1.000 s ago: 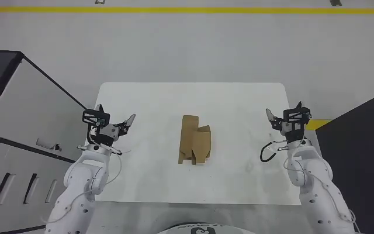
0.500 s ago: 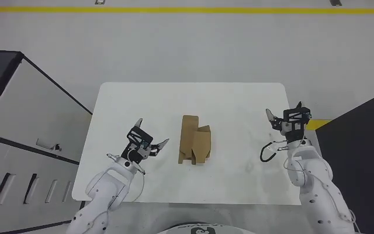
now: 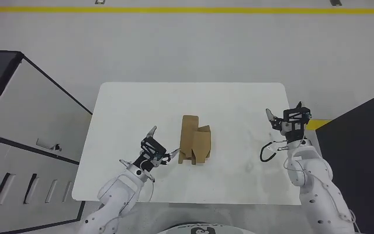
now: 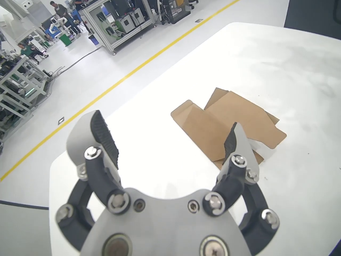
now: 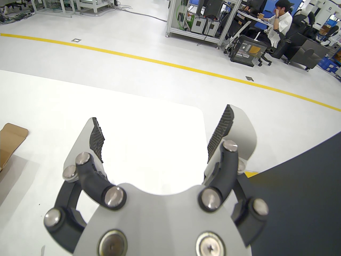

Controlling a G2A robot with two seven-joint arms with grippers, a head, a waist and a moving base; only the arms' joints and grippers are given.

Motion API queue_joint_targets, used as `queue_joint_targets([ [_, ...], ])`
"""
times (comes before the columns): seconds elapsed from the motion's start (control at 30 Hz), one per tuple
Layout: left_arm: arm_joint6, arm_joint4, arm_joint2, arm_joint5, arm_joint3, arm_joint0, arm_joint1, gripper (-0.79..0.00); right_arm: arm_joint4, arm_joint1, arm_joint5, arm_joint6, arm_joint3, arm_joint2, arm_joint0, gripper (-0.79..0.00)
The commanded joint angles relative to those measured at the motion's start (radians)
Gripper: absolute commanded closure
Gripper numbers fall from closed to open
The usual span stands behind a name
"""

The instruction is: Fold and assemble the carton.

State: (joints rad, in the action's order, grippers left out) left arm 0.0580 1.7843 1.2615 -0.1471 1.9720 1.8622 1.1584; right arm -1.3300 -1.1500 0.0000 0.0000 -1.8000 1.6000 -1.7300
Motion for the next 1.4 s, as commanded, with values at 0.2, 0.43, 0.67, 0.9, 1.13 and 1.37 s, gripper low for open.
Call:
queue_joint_targets([
  [0.2,-0.019,0.069,-0.067,0.053,-0.030,-0.021,0.008,-0.785,0.000,0.000,0.000,0.000,0.000,0.000,0.000,-0.785],
  [0.43,-0.034,0.084,-0.070,0.047,-0.046,-0.026,0.008,-0.785,0.000,0.000,0.000,0.000,0.000,0.000,0.000,-0.785],
  [0.67,-0.033,0.125,-0.141,0.069,-0.125,-0.062,0.017,-0.785,0.000,0.000,0.000,0.000,0.000,0.000,0.000,-0.785],
  [0.9,-0.093,0.154,-0.180,0.118,-0.156,-0.090,0.027,-0.785,0.000,0.000,0.000,0.000,0.000,0.000,0.000,-0.785],
  [1.13,-0.097,0.179,-0.197,0.107,-0.181,-0.096,0.028,-0.785,0.000,0.000,0.000,0.000,0.000,0.000,0.000,-0.785],
  [1.37,-0.092,0.162,-0.231,0.115,-0.224,-0.116,0.037,-0.785,0.000,0.000,0.000,0.000,0.000,0.000,0.000,-0.785],
])
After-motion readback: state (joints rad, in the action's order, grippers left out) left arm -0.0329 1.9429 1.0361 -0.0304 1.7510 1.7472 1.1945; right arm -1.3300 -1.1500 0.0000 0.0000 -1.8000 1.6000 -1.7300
